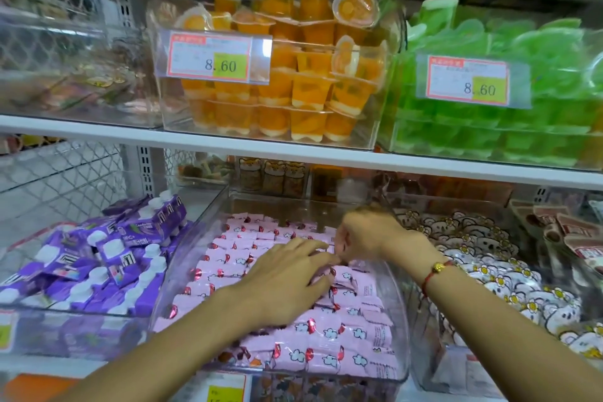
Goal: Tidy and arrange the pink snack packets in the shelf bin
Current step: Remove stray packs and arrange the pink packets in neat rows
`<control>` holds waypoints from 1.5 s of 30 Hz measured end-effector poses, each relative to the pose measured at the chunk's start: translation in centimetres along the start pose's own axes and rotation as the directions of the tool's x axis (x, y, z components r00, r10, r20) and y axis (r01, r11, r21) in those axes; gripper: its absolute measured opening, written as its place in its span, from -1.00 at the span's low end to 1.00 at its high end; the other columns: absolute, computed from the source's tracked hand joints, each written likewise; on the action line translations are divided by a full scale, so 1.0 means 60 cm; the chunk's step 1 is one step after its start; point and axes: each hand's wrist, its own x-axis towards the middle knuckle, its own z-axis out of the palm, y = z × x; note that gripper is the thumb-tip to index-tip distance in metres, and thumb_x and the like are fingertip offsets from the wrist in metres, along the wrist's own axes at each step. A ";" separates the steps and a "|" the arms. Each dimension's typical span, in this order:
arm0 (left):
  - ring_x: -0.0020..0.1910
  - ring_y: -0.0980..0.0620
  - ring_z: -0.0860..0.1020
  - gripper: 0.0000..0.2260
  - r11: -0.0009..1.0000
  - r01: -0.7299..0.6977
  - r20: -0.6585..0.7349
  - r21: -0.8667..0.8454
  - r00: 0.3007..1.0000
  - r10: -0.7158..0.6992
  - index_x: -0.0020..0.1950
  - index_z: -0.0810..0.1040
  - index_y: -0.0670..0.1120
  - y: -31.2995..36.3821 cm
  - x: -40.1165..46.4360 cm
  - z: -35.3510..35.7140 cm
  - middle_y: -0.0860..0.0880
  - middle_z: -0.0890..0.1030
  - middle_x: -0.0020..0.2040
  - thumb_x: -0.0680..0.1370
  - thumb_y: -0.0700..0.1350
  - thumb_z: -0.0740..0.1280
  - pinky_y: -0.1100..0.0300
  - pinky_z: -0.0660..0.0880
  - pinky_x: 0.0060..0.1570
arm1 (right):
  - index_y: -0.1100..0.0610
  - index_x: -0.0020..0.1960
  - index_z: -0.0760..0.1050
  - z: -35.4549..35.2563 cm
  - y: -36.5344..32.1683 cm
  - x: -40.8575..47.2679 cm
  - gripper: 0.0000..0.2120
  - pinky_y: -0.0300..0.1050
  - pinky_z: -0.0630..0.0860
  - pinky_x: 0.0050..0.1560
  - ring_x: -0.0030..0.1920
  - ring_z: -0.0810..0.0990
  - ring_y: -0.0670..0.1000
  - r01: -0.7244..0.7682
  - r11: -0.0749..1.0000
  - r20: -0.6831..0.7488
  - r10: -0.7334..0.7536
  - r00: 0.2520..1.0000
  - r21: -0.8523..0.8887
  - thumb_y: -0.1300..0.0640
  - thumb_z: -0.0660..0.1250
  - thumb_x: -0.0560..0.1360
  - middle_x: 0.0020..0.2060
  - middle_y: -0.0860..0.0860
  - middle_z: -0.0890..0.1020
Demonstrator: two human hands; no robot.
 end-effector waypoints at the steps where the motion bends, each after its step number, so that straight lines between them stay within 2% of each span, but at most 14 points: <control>1: 0.35 0.06 0.23 -0.59 1.000 0.005 0.017 0.004 1.000 -0.005 0.49 0.20 0.13 -0.001 0.000 -0.001 0.09 0.28 0.42 0.64 0.13 0.03 0.09 0.23 0.30 | 0.01 -0.05 0.53 0.002 0.000 0.000 -0.84 -0.20 0.39 -0.20 -0.09 0.54 0.00 0.003 1.000 0.003 -0.003 1.000 0.006 0.01 0.43 0.42 -0.06 -0.03 0.61; 12: 0.49 0.07 0.13 -0.61 1.000 -0.005 0.207 -0.011 0.978 0.007 0.48 0.21 0.21 -0.016 -0.002 -0.021 0.07 0.20 0.53 0.65 0.15 -0.05 0.07 0.14 0.42 | 0.05 -0.10 0.56 -0.012 -0.011 -0.026 -0.91 -0.09 0.42 0.04 0.00 0.57 0.02 0.035 0.998 0.015 -0.036 0.999 0.060 0.13 0.28 0.49 -0.06 -0.03 0.64; 17: 0.50 0.05 0.11 -0.61 1.000 -0.002 0.228 0.001 0.974 0.001 0.48 0.17 0.25 -0.018 -0.002 -0.016 0.07 0.17 0.54 0.65 0.16 -0.06 0.05 0.13 0.41 | 0.11 0.00 0.44 0.012 -0.008 -0.044 -0.88 0.09 0.52 -0.03 -0.09 0.60 0.15 0.089 0.964 -0.223 -0.032 0.974 0.249 0.14 0.14 0.59 -0.12 0.08 0.63; 20: 0.51 0.06 0.09 -0.61 1.000 0.009 0.220 0.004 0.976 -0.009 0.49 0.15 0.26 -0.022 -0.001 -0.013 0.07 0.15 0.55 0.64 0.17 -0.06 0.01 0.13 0.44 | 0.13 0.06 0.46 0.011 -0.007 -0.058 -0.86 0.03 0.52 -0.15 -0.20 0.57 0.06 0.169 0.859 -0.547 0.145 0.825 0.483 0.10 0.17 0.60 -0.13 0.06 0.61; 23: 0.47 0.05 0.19 -0.61 0.999 0.015 0.201 -0.038 0.980 -0.007 0.47 0.22 0.22 -0.019 -0.005 -0.011 0.06 0.23 0.52 0.65 0.15 -0.04 0.03 0.22 0.39 | 0.04 -0.10 0.38 0.008 -0.013 -0.078 -0.89 -0.14 0.42 -0.29 -0.32 0.48 -0.06 0.240 0.775 -0.708 0.344 0.617 0.585 0.10 0.17 0.61 -0.26 0.00 0.55; 25: 0.23 0.01 0.45 -0.63 0.977 0.072 0.058 -0.199 0.996 -0.062 0.35 0.43 0.14 -0.014 -0.007 -0.017 0.03 0.48 0.31 0.64 0.15 -0.01 0.10 0.45 0.12 | 0.04 -0.14 0.33 0.009 -0.011 -0.091 -0.85 -0.31 0.35 -0.40 -0.43 0.43 -0.20 0.281 0.670 -0.689 0.478 0.545 0.687 0.14 0.17 0.61 -0.36 -0.06 0.51; 28: -0.01 0.12 0.54 -0.64 0.761 0.162 -0.149 -0.628 0.935 -0.322 0.22 0.46 0.11 -0.010 -0.003 -0.042 0.14 0.55 0.06 0.56 0.25 0.09 0.19 0.48 -0.10 | 0.11 -0.05 0.37 0.005 -0.004 -0.099 -0.90 -0.35 0.37 -0.50 -0.52 0.48 -0.21 0.257 0.352 -0.432 0.645 0.631 0.900 0.13 0.16 0.62 -0.26 0.03 0.60; 31: 0.05 0.19 0.52 -0.55 0.609 0.173 -0.032 -0.774 0.950 -0.310 0.31 0.39 0.08 -0.010 -0.001 -0.060 0.14 0.52 0.13 0.50 0.26 0.20 0.27 0.41 -0.10 | 0.22 0.07 0.41 0.002 -0.008 -0.100 -0.85 -0.36 0.53 -0.40 -0.41 0.60 -0.14 0.222 0.003 -0.174 0.633 0.755 0.975 0.13 0.17 0.62 -0.15 0.08 0.63; 33: -0.01 0.14 0.58 -0.63 0.619 0.169 0.021 -0.767 0.971 -0.240 0.30 0.42 0.08 -0.003 -0.005 -0.059 0.08 0.57 0.11 0.53 0.16 0.24 0.21 0.52 -0.07 | 0.31 0.11 0.43 0.002 -0.016 -0.099 -0.79 -0.35 0.57 -0.34 -0.31 0.64 -0.06 0.197 -0.086 -0.112 0.579 0.808 0.977 0.17 0.18 0.61 -0.14 0.14 0.64; 36: -0.20 0.02 0.55 -0.76 0.645 0.117 -0.034 -0.755 0.975 -0.218 0.21 0.52 0.04 0.002 -0.009 -0.061 -0.05 0.65 -0.08 0.58 0.04 0.24 0.32 0.44 -0.33 | 0.31 0.13 0.45 -0.004 -0.026 -0.102 -0.80 -0.31 0.60 -0.30 -0.28 0.62 0.00 0.149 -0.052 -0.096 0.548 0.831 0.987 0.21 0.17 0.61 -0.14 0.17 0.65; 38: -0.26 0.01 0.55 -0.78 0.532 0.163 -0.030 -0.831 0.942 -0.335 0.11 0.59 -0.01 0.001 -0.009 -0.067 -0.11 0.69 -0.12 0.59 0.05 0.23 0.33 0.37 -0.41 | 0.23 0.09 0.46 -0.008 -0.029 -0.105 -0.81 -0.20 0.60 -0.23 -0.28 0.59 -0.01 0.149 0.048 -0.150 0.562 0.814 0.988 0.13 0.17 0.61 -0.16 0.13 0.63; 41: -0.43 0.22 0.58 -0.69 0.129 0.277 0.174 -0.952 0.839 -0.516 0.02 0.61 -0.07 -0.001 -0.008 -0.078 0.01 0.71 -0.20 0.55 0.15 0.27 0.38 0.42 -0.53 | 0.09 0.04 0.42 -0.012 -0.029 -0.111 -0.80 -0.17 0.46 -0.19 -0.20 0.54 -0.01 0.143 0.516 -0.447 0.534 0.718 0.845 -0.04 0.18 0.59 -0.16 0.03 0.59; 43: -0.49 0.24 0.54 -0.67 0.040 0.327 0.256 -0.944 0.804 -0.537 0.00 0.61 -0.07 -0.003 -0.007 -0.080 0.03 0.71 -0.22 0.52 0.18 0.29 0.38 0.39 -0.57 | 0.07 0.16 0.40 -0.016 -0.029 -0.116 -0.75 -0.19 0.45 -0.09 -0.03 0.52 -0.02 0.199 0.756 -0.625 0.328 0.709 0.623 0.03 0.30 0.53 0.00 0.03 0.57; 45: -0.52 0.24 0.51 -0.66 0.031 0.356 0.287 -0.934 0.798 -0.530 -0.04 0.60 -0.06 -0.001 -0.007 -0.080 0.04 0.70 -0.27 0.49 0.21 0.31 0.39 0.36 -0.58 | 0.04 0.33 0.35 -0.014 -0.030 -0.115 -0.51 -0.13 0.37 0.13 0.18 0.40 -0.01 0.253 0.902 -0.642 0.033 0.766 0.348 0.12 0.39 0.44 0.18 0.01 0.49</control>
